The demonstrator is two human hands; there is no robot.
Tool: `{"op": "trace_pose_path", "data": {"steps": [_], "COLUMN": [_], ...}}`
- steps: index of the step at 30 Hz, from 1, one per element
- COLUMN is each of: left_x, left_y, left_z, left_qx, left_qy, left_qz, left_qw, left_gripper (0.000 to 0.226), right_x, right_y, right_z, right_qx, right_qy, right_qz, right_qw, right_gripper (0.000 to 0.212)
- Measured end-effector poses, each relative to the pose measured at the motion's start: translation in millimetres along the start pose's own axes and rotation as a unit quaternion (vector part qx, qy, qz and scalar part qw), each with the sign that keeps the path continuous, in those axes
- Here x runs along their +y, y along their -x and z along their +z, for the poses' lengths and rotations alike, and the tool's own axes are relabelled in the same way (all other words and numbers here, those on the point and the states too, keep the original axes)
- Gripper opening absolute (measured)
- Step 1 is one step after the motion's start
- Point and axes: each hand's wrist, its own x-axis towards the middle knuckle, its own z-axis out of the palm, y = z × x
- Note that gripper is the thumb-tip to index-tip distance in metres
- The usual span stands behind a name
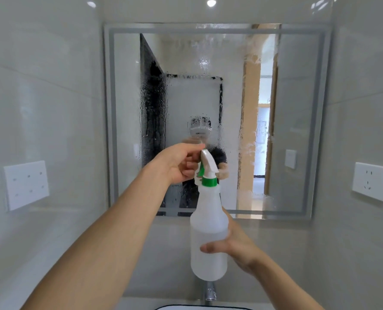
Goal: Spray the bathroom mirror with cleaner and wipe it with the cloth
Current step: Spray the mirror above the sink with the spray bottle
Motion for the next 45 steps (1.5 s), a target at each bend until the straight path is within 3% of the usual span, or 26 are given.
{"op": "trace_pose_path", "data": {"steps": [4,8,18,26,31,34,41,45], "left_x": [4.5,9.2,23.1,20.5,15.2,9.9,10.2,6.2], "left_y": [0.6,-0.5,6.9,-5.7,-10.3,-13.0,-3.9,-5.1], "left_z": [4.9,13.9,30.5,40.0,44.8,47.2,59.1,61.0], "left_qx": [-0.057,-0.016,-0.024,0.055,-0.008,-0.031,0.005,-0.022], "left_qy": [0.046,0.041,0.034,0.046,0.126,0.129,0.127,0.174], "left_qz": [-0.009,-0.012,0.043,0.049,0.073,0.082,0.071,0.085], "left_qw": [0.997,0.999,0.998,0.996,0.989,0.988,0.989,0.981], "left_gripper": [0.015,0.036,0.027,0.023,0.012,0.019,0.021,0.014], "right_x": [-7.6,-12.7,-27.4,-38.3,-39.2,-40.6,-42.9,-37.7], "right_y": [-0.3,-1.8,-2.0,1.4,7.0,9.3,13.0,14.1], "right_z": [-9.6,-16.6,-36.1,-47.3,-53.2,-55.9,-59.5,-61.3], "right_qx": [-0.027,-0.038,-0.075,-0.094,-0.108,-0.106,-0.100,-0.110], "right_qy": [-0.018,-0.029,-0.040,-0.057,-0.074,-0.078,-0.082,-0.087], "right_qz": [-0.011,-0.014,-0.019,-0.014,-0.004,-0.004,-0.003,-0.008], "right_qw": [0.999,0.999,0.996,0.994,0.991,0.991,0.992,0.990], "right_gripper": [0.082,0.088,0.092,0.082,0.078,0.080,0.082,0.084]}}
